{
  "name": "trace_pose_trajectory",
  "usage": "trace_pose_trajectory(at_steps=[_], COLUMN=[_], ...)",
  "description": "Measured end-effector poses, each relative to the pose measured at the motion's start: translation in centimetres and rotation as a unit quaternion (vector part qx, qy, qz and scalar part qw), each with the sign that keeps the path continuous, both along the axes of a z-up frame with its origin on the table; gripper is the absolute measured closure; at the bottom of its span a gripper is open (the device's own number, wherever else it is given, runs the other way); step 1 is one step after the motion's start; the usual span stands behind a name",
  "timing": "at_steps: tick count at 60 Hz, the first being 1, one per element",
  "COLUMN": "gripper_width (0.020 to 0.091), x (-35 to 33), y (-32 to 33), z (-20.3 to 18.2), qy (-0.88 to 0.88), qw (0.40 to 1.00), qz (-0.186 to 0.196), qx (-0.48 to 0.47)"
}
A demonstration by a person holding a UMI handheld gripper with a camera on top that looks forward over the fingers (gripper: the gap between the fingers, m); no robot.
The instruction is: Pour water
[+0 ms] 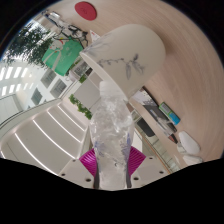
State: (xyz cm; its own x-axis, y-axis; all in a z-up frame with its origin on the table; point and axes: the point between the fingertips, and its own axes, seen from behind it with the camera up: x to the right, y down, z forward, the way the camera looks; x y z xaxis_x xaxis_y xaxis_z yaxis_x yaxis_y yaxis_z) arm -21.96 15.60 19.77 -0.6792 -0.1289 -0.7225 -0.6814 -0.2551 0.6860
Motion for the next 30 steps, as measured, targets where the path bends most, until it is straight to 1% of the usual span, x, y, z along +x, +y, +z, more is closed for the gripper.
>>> trace_pose_trajectory(at_steps=[4,9,13,17,18,19,23,24,25,27,30], gripper_width=[0.0745,0.0746,0.0745,0.0745,0.0744,0.0745,0.0744,0.0743,0.0743,0.0741,0.0741], x=[0.2,-0.4,-1.7,-3.1,-3.0,-3.1,-2.4,-2.0,-1.3,0.6,4.4], y=[0.2,0.1,-0.6,-1.0,-3.2,-2.6,-2.7,-3.5,-2.9,-2.6,-2.3], z=[-0.2,0.0,1.9,5.0,5.3,6.4,10.1,10.7,11.4,13.2,16.0], qy=[-0.005,-0.02,-0.062,-0.147,-0.177,-0.208,-0.346,-0.384,-0.425,-0.514,-0.64], qw=[1.0,1.0,0.998,0.987,0.979,0.972,0.927,0.91,0.892,0.844,0.751], qz=[-0.009,0.003,0.025,0.056,0.07,0.075,0.085,0.081,0.076,0.057,0.014], qx=[-0.005,-0.01,0.01,0.039,0.079,0.081,0.117,0.136,0.133,0.142,0.159])
